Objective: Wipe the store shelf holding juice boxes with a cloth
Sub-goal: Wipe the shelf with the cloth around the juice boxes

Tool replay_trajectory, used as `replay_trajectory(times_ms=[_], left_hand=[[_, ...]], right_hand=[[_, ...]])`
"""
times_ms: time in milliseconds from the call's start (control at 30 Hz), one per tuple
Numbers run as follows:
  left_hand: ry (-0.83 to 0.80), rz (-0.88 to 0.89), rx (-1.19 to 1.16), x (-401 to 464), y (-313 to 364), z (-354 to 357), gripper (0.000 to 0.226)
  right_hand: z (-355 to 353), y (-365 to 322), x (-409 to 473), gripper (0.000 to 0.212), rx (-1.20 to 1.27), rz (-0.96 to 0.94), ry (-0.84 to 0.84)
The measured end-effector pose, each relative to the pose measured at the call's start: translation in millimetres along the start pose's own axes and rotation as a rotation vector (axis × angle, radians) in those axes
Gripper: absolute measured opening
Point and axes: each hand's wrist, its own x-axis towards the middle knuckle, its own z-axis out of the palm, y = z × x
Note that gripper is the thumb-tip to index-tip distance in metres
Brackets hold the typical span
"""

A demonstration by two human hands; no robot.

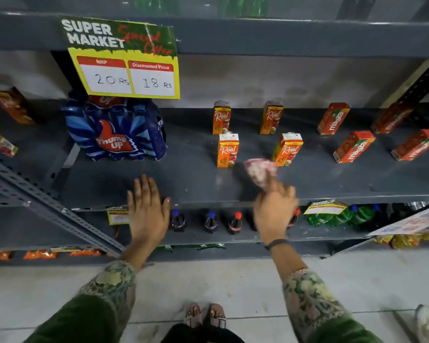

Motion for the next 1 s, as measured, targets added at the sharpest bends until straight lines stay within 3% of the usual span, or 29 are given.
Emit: replay_trajectory(times_ms=[67,133,233,367,467,567,633,800,867,1000], left_hand=[[0.013,-0.011,0.032,9,-31,-9,0.063],[-0.001,-0.044,0.041,21,-63,-18,0.063],[-0.093,-0.065,0.071,40,-103,-23,0.065],[-0.255,-0.056,0.094,50,-127,-18,0.065],[-0.256,-0.037,0.089,50,-132,-13,0.065],[-0.278,-0.048,0.046,52,-136,-12,0.065],[-0.285,-0.053,0.023,53,-136,-11,0.065],[-0.239,-0.029,0.001,53,-139,-6,0.066],[-0.232,-0.017,-0.001,53,-141,-3,0.066],[-0.231,-0.007,-0.056,54,-143,-1,0.065]], right_hand=[[-2,20,11,0.060,-0.006,0.161,-0.047],[4,23,11,0.065,-0.045,0.161,-0.203],[25,-10,-9,0.073,-0.184,-0.081,-0.362],[48,-85,-57,0.074,-0.048,-0.401,-0.499],[48,-124,-68,0.067,0.311,-0.285,-0.468],[52,-155,-30,0.064,0.468,-0.107,-0.240],[65,-177,18,0.064,0.411,-0.115,-0.188],[114,-190,86,0.054,-0.054,-0.275,-0.506],[126,-184,77,0.059,-0.179,-0.341,-0.541],[118,-176,26,0.067,-0.061,-0.237,-0.501]])
